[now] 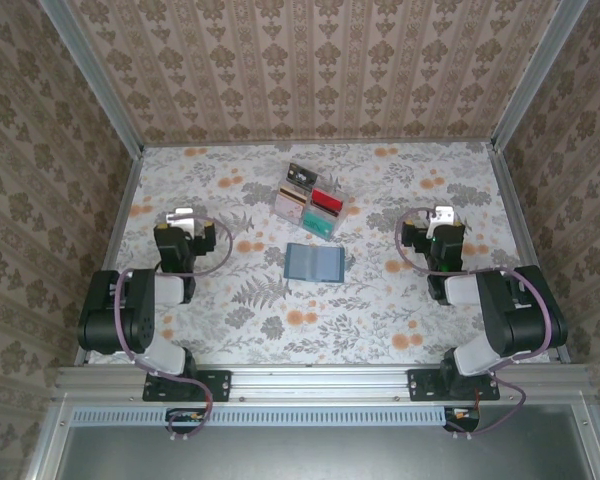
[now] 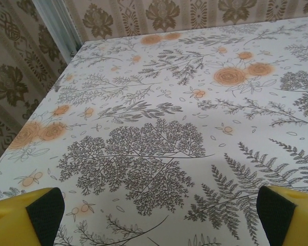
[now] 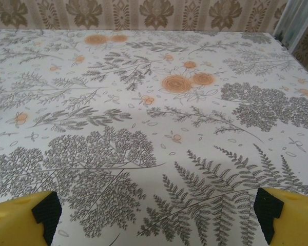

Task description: Take the credit cards out of the card holder

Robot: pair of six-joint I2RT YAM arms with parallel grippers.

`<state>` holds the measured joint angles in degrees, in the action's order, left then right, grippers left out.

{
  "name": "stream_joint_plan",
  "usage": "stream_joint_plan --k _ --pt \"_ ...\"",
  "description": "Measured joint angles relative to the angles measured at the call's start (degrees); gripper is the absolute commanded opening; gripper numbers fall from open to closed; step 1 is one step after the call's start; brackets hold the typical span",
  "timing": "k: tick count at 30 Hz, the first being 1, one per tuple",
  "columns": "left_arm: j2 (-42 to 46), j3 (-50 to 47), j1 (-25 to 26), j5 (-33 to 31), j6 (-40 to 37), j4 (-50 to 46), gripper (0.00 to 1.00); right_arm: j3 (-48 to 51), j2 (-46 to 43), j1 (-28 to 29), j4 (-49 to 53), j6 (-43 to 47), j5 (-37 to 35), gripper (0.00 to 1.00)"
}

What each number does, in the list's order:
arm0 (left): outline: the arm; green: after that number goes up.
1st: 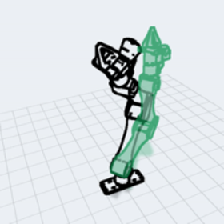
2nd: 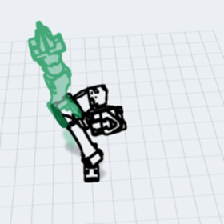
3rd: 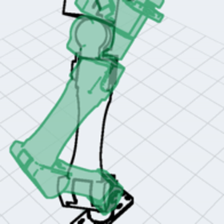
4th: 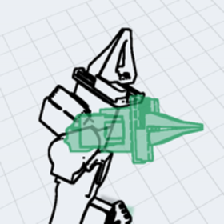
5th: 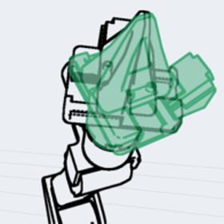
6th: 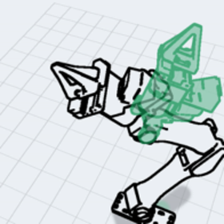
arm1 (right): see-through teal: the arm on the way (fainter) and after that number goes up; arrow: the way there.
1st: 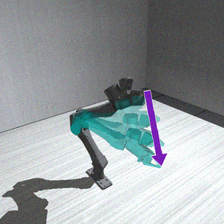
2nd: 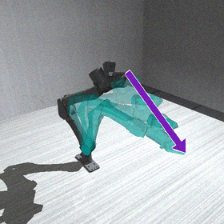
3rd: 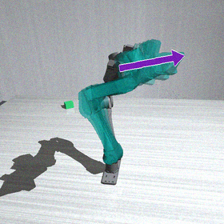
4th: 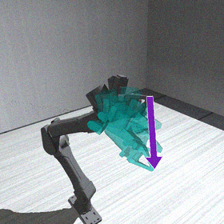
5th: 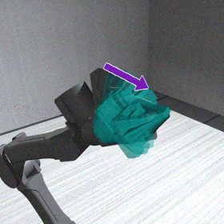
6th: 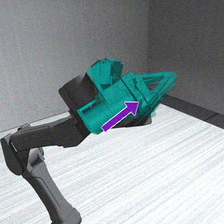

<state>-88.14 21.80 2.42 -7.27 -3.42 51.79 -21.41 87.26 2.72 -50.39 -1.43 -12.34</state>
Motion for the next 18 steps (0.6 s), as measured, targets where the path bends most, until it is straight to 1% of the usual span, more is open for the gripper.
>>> stream_joint_plan --k 18 --pt "0.00 0.09 0.00 0.70 0.04 -2.54 1.00 -0.31 0.00 -0.22 0.00 -0.46 0.66 1.00"
